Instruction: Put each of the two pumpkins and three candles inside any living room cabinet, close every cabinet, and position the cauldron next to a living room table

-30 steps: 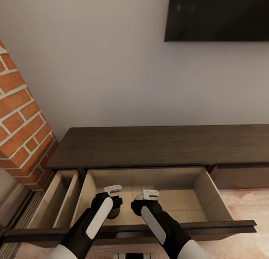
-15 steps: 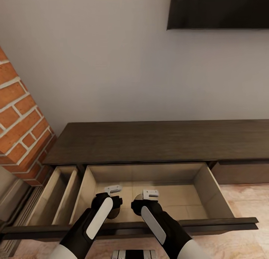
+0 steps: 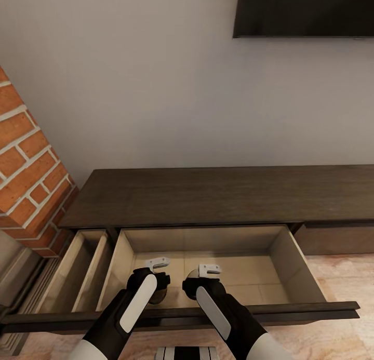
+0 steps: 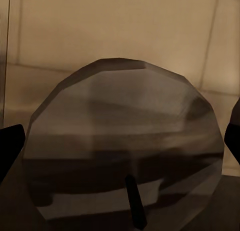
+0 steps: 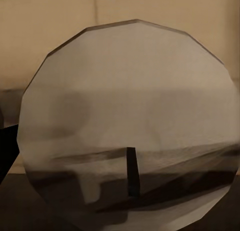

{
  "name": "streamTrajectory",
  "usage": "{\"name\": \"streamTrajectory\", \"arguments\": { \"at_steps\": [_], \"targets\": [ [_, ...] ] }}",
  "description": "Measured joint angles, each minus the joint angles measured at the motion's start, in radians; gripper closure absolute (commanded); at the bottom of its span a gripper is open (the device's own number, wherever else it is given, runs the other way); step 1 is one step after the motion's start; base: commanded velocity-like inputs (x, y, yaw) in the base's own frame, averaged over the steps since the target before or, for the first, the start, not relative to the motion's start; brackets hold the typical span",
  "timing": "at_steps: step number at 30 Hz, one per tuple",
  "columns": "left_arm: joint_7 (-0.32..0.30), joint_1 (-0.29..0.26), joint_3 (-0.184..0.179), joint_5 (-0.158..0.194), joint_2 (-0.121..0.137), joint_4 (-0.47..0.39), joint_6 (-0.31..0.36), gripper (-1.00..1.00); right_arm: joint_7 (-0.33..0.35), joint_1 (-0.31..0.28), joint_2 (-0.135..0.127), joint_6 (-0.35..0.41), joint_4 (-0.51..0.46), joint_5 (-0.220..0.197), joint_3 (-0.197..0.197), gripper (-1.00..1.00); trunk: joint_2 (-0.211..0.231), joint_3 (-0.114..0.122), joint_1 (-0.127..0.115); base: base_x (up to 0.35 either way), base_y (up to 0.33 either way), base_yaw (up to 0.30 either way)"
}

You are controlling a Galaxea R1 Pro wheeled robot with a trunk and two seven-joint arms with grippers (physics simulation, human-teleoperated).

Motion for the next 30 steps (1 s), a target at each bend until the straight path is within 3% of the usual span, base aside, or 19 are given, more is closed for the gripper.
{"name": "streamTrajectory", "arguments": {
  "at_steps": [4,5,30],
  "targets": [
    [0.000,0.000,0.000,0.000,0.000,0.000,0.000,1.00,0.001,0.000,0.000,0.000,0.000,0.001,0.000,-1.00,0.000,0.000,0.000,0.000,0.000,0.000],
    [0.000,0.000,0.000,0.000,0.000,0.000,0.000,-1.00,0.001,0.000,0.000,0.000,0.000,0.001,0.000,-1.00,0.000,0.000,0.000,0.000,0.000,0.000],
    [0.000,0.000,0.000,0.002,0.000,0.000,0.000,-1.00,0.002,0.000,0.000,-0.002,0.001,0.001,0.000,-1.00,0.000,0.000,0.000,0.000,0.000,0.000]
  ]
}}
